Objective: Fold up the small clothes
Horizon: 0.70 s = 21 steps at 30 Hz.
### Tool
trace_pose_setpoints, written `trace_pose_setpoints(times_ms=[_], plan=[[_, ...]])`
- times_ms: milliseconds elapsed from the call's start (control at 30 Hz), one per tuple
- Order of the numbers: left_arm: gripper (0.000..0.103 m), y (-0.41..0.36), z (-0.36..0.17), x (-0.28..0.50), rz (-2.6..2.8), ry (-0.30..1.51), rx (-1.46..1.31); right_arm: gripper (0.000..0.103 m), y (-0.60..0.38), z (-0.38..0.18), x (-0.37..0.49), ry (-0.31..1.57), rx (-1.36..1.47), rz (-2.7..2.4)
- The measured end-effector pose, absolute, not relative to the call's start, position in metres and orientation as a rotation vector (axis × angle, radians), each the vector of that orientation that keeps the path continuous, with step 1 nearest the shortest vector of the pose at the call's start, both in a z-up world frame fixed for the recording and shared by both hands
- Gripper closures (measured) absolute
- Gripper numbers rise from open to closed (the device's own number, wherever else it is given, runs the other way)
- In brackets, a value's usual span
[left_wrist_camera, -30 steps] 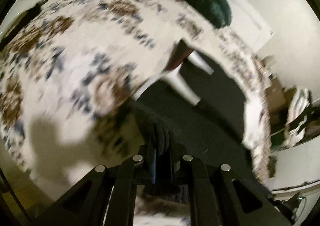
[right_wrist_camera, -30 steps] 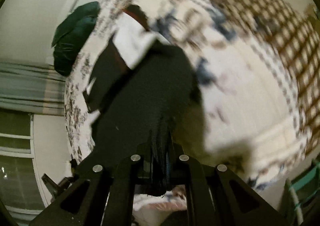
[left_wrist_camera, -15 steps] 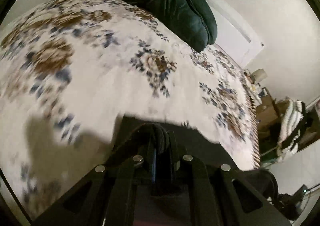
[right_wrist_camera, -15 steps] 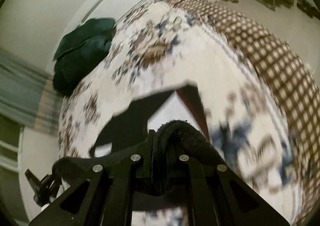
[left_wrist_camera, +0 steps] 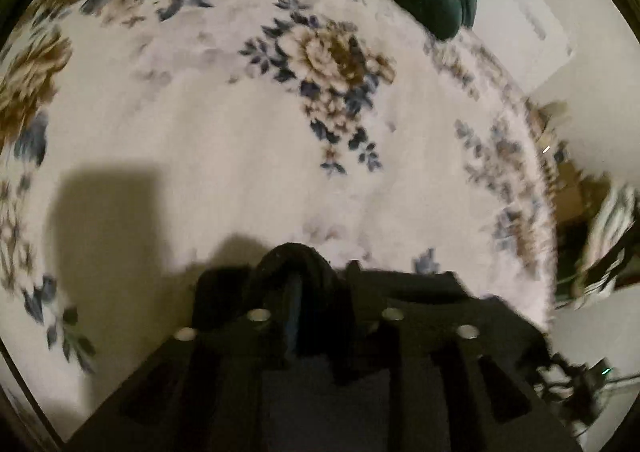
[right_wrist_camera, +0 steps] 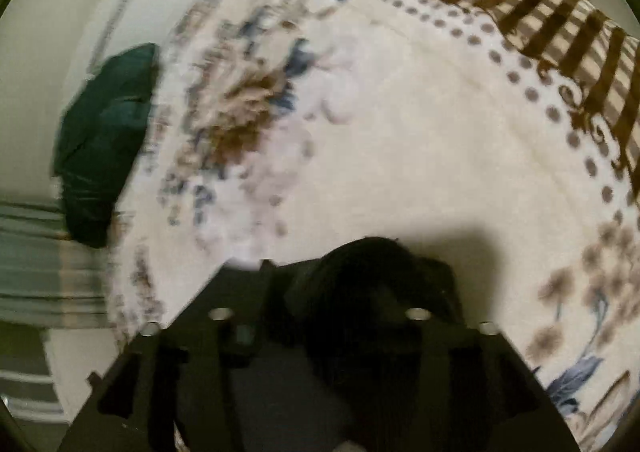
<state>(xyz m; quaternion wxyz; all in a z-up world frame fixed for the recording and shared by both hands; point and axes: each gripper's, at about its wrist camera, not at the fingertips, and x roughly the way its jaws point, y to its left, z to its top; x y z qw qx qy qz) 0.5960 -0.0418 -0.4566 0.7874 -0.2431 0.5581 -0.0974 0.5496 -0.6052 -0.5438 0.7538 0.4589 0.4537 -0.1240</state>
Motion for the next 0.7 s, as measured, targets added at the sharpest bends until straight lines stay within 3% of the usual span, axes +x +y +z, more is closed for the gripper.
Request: trace_pose_setpoints(times_ms=[33,67,100,167,400,700], plan=[[0.049,-0.034,-0.448,0.587,-0.212,1.179,-0.539,0.03,-0.603,-0.535,0.541,0.971,0.987,-0.251],[0.017,-0.029,-0.442,0.583,-0.206,1.164,-0.546,0.026,-0.599,-0.526,0.532,0.96,0.972,-0.243],[0.01,-0.025,-0.437,0.58,-0.208,1.146,-0.564,0.019,-0.596,-0.519,0.522,0.949,0.954,-0.24],[0.01,-0.016,-0.429,0.565,-0.221,1.128,-0.569,0.012,-0.588,-0.506,0.5,0.959,0.893,-0.238],[0.01,0.011,-0.449,0.478,-0.1,1.177,-0.461,0.012,-0.558,-0.499,0.401,1.003,0.791,-0.336],[0.01,0.014,-0.519,0.446,-0.034,1.289,-0.62,0.012,-0.55,-0.605,0.348,1.062,1.199,-0.294]])
